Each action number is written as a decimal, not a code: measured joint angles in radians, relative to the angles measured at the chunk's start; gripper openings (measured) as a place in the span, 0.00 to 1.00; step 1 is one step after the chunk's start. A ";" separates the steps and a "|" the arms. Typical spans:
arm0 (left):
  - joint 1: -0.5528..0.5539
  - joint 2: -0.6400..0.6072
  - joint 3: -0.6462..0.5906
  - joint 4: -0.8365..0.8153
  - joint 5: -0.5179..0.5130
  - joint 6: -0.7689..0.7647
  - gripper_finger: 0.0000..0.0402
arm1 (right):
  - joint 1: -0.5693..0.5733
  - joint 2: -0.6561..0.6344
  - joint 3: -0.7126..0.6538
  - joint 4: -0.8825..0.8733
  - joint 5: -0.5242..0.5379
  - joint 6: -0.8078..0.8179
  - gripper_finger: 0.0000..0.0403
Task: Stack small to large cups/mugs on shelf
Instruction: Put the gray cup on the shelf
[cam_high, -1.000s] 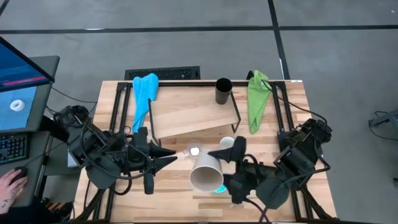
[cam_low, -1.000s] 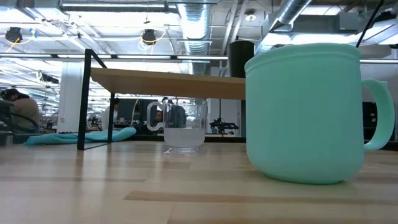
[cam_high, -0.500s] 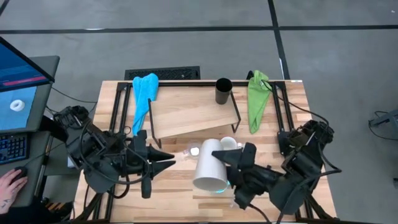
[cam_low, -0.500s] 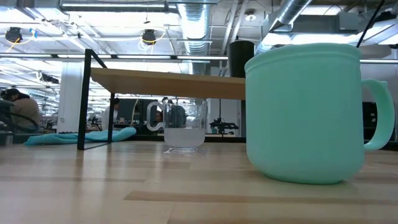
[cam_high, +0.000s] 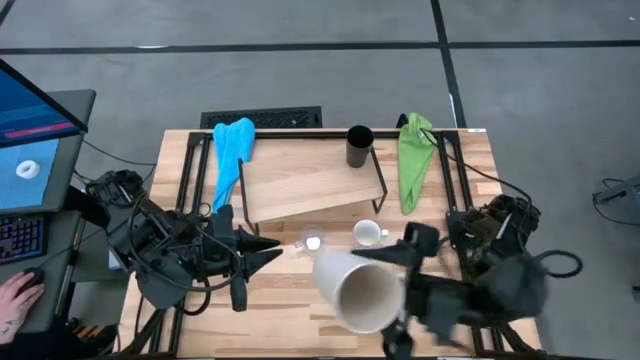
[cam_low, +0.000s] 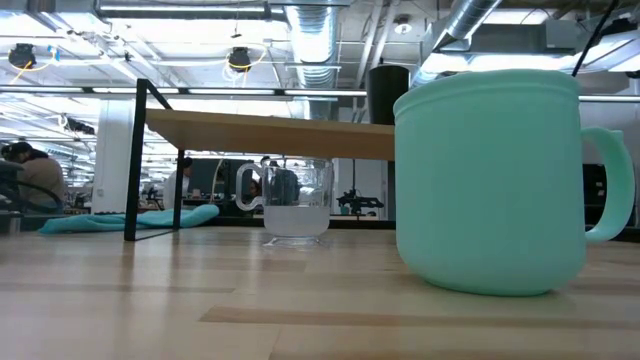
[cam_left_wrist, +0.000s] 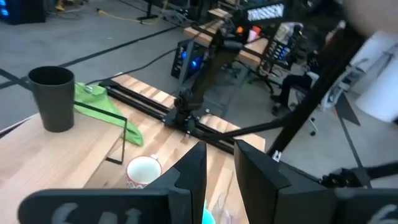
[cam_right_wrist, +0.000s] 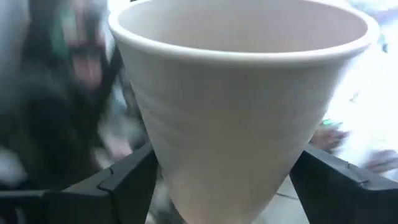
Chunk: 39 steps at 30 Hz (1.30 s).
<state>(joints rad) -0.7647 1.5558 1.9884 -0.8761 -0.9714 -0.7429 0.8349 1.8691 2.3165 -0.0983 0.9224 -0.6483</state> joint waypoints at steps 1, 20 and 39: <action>0.000 0.000 0.000 0.000 -0.010 -0.011 0.18 | 0.008 0.000 0.000 0.066 -0.019 0.038 0.82; 0.000 0.000 0.000 0.006 -0.089 -0.036 0.18 | 0.079 -0.001 0.000 0.629 -0.753 0.699 0.84; 0.000 0.000 0.000 -0.001 -0.052 -0.023 0.18 | 0.072 -0.121 0.000 -0.194 -0.638 0.649 0.85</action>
<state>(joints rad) -0.7644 1.5558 1.9884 -0.8768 -1.0238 -0.7655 0.9073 1.7482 2.3165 -0.2923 0.2846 0.0006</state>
